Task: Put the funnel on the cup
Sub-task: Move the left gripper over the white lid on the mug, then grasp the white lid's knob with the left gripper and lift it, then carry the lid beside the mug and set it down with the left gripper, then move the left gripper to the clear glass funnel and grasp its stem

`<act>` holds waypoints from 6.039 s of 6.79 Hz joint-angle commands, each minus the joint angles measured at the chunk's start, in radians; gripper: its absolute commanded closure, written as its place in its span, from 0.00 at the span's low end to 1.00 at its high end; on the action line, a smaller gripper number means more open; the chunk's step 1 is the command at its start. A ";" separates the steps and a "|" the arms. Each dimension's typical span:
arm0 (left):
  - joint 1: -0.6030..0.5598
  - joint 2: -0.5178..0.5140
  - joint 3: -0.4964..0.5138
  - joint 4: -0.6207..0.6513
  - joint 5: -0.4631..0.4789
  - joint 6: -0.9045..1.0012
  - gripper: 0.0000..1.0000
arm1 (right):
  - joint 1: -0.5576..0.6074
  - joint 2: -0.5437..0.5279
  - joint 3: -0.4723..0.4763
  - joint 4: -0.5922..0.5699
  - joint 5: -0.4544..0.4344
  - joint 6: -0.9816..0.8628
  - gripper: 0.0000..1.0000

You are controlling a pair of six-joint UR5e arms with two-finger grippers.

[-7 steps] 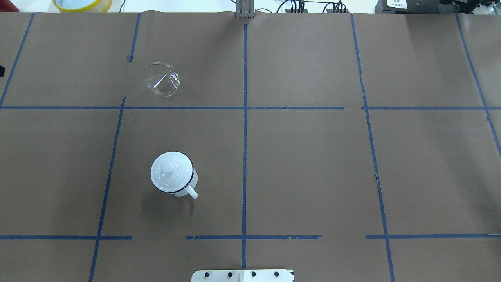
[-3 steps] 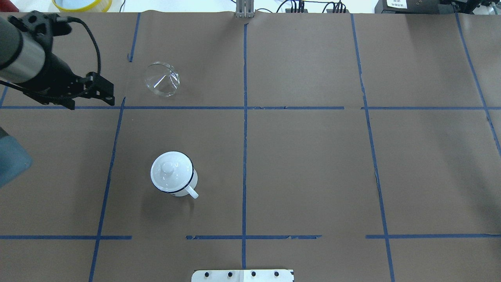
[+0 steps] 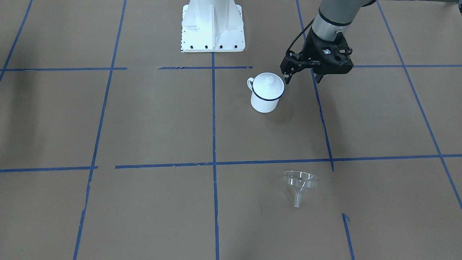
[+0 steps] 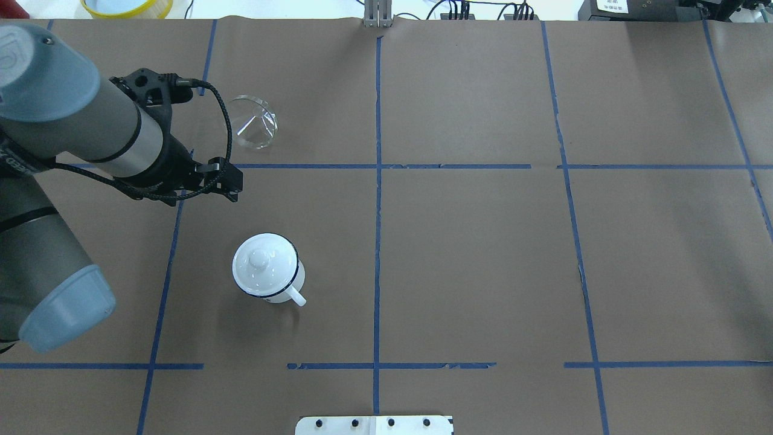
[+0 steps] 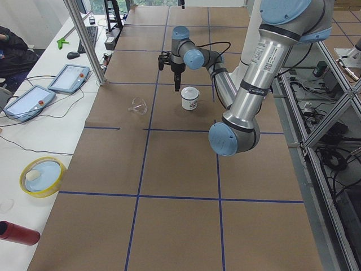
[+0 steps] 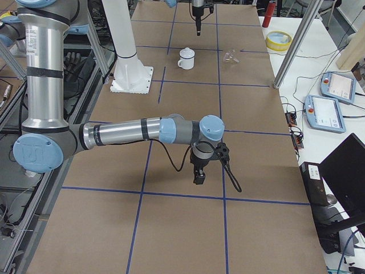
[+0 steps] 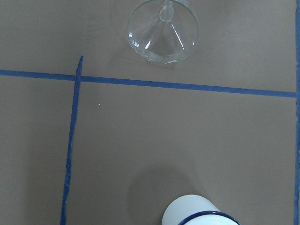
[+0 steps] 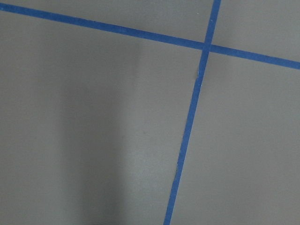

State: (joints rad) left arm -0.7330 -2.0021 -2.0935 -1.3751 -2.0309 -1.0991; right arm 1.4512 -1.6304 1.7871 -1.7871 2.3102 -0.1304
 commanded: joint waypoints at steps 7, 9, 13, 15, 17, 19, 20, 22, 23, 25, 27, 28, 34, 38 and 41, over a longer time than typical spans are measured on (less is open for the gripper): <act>0.153 -0.040 0.079 -0.018 0.040 -0.145 0.07 | 0.000 0.000 0.000 0.000 0.000 0.000 0.00; 0.159 -0.037 0.104 -0.054 0.040 -0.163 0.11 | 0.000 0.000 -0.001 0.000 0.000 0.000 0.00; 0.169 -0.040 0.110 -0.064 0.040 -0.186 0.36 | 0.000 0.000 0.000 0.000 0.000 0.000 0.00; 0.167 -0.038 0.102 -0.062 0.040 -0.186 0.69 | 0.000 0.000 0.000 0.000 0.000 0.000 0.00; 0.159 -0.035 0.078 -0.058 0.040 -0.186 1.00 | 0.000 0.000 0.000 0.000 0.000 0.000 0.00; 0.120 -0.033 -0.015 0.038 0.037 -0.177 1.00 | 0.000 0.000 0.000 0.000 0.000 0.000 0.00; 0.062 -0.032 -0.060 0.089 0.034 -0.151 1.00 | 0.000 0.000 0.000 0.000 0.000 0.000 0.00; 0.001 0.053 -0.075 0.073 0.029 0.043 1.00 | 0.000 0.000 0.000 0.000 0.000 0.000 0.00; 0.001 0.139 -0.080 -0.023 0.032 0.044 1.00 | 0.000 0.000 0.000 0.000 0.000 0.000 0.00; 0.012 0.291 -0.007 -0.364 0.038 -0.078 1.00 | 0.000 0.000 0.000 0.000 0.000 0.000 0.00; 0.027 0.293 0.102 -0.444 0.041 -0.090 1.00 | 0.000 0.000 0.000 0.000 0.000 0.000 0.00; 0.033 0.289 0.139 -0.446 0.058 -0.087 1.00 | 0.000 0.000 0.000 0.000 0.000 0.000 0.00; 0.087 0.246 0.204 -0.444 0.055 -0.076 0.00 | 0.000 0.000 0.000 0.000 0.000 0.000 0.00; -0.079 0.209 0.096 -0.412 0.034 -0.143 0.00 | 0.000 0.000 0.000 0.000 0.000 0.000 0.00; -0.172 0.030 0.206 -0.421 0.048 -0.462 0.00 | 0.000 0.000 0.000 0.000 0.000 0.000 0.00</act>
State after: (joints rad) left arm -0.8868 -1.8760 -1.9620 -1.7868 -2.0202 -1.3773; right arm 1.4512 -1.6306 1.7871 -1.7871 2.3102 -0.1304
